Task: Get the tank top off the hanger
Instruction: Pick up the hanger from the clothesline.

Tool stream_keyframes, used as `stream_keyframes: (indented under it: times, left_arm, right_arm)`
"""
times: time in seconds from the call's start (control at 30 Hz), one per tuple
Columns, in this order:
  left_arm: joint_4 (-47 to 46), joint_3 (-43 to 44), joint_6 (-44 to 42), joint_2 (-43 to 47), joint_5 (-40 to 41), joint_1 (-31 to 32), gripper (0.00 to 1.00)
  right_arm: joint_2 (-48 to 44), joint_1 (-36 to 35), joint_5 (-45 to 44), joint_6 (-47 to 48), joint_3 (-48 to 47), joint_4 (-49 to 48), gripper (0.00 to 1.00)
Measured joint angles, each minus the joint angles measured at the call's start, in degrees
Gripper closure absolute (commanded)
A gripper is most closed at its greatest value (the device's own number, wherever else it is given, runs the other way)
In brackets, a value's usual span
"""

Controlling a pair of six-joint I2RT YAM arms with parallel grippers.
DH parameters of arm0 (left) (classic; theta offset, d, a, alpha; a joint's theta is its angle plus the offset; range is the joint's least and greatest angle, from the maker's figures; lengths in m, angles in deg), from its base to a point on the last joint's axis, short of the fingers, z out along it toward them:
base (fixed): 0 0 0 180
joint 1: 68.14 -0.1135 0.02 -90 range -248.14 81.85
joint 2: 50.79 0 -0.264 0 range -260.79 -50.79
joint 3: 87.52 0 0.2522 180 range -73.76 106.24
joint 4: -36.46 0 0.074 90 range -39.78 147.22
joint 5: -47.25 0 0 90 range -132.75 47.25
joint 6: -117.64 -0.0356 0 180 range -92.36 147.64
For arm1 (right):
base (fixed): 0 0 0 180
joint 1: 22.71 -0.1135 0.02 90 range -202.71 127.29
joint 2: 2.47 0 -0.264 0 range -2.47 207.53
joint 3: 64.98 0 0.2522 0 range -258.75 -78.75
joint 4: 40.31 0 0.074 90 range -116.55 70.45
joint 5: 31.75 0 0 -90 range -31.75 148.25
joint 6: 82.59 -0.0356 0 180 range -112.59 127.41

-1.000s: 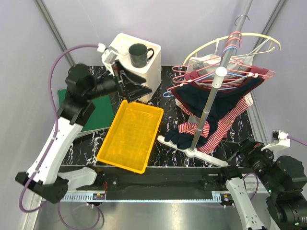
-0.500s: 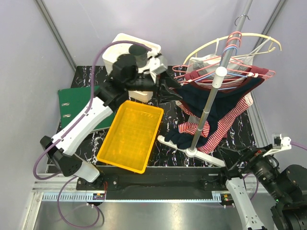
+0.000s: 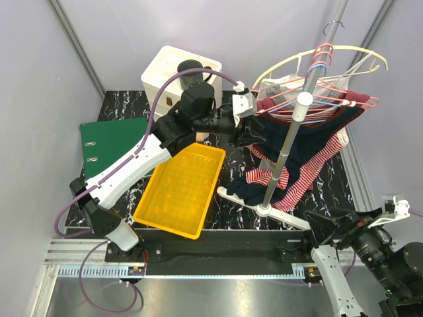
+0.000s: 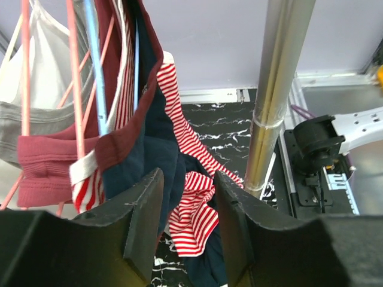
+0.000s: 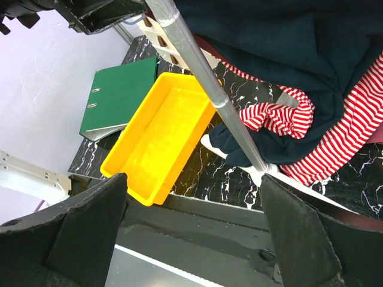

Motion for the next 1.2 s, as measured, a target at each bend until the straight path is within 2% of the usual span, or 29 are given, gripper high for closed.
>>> stream_keyframes:
  times: [0.07,0.13,0.27,0.33,0.47,0.6,0.8,0.97,1.0,1.2]
  left_arm:
    - [0.5,0.0,-0.6,0.0,0.5,0.5,0.49]
    - [0.8,0.2,-1.0,0.0,0.8,0.6,0.37]
    - [1.9,1.1,-2.2,0.2,2.8,0.6,0.22]
    - [3.0,2.4,-3.0,0.2,4.8,0.5,0.18]
    - [4.4,4.6,-3.7,0.2,7.0,-0.3,0.18]
    - [5.0,5.8,-3.4,0.1,7.9,-2.2,0.20]
    - [4.9,6.3,-2.2,-0.2,7.8,-3.6,0.42]
    - [4.9,6.4,-1.6,-1.5,6.0,-3.4,0.50]
    - [4.9,6.4,-1.5,-1.8,5.7,-3.3,0.55]
    - [4.9,6.4,-1.1,-3.1,4.8,-2.3,0.62]
  right_arm:
    - [-0.1,0.0,0.0,0.0,-0.3,0.5,0.00]
    - [-0.1,0.0,0.0,0.0,-0.5,0.8,0.00]
    - [-0.1,0.0,0.0,0.0,-0.5,0.7,0.00]
    - [-0.1,0.0,0.0,0.0,-0.5,0.7,0.00]
    - [-0.1,0.0,0.0,0.0,-0.5,0.7,0.01]
    - [-0.1,0.0,0.0,0.0,-0.5,0.7,0.00]
    - [-0.1,0.0,0.0,0.0,-0.5,0.7,0.00]
    - [-0.1,0.0,0.0,0.0,-0.5,0.7,0.00]
    - [-0.1,0.0,0.0,0.0,-0.5,0.7,0.00]
    - [-0.1,0.0,0.0,0.0,-0.5,0.7,0.00]
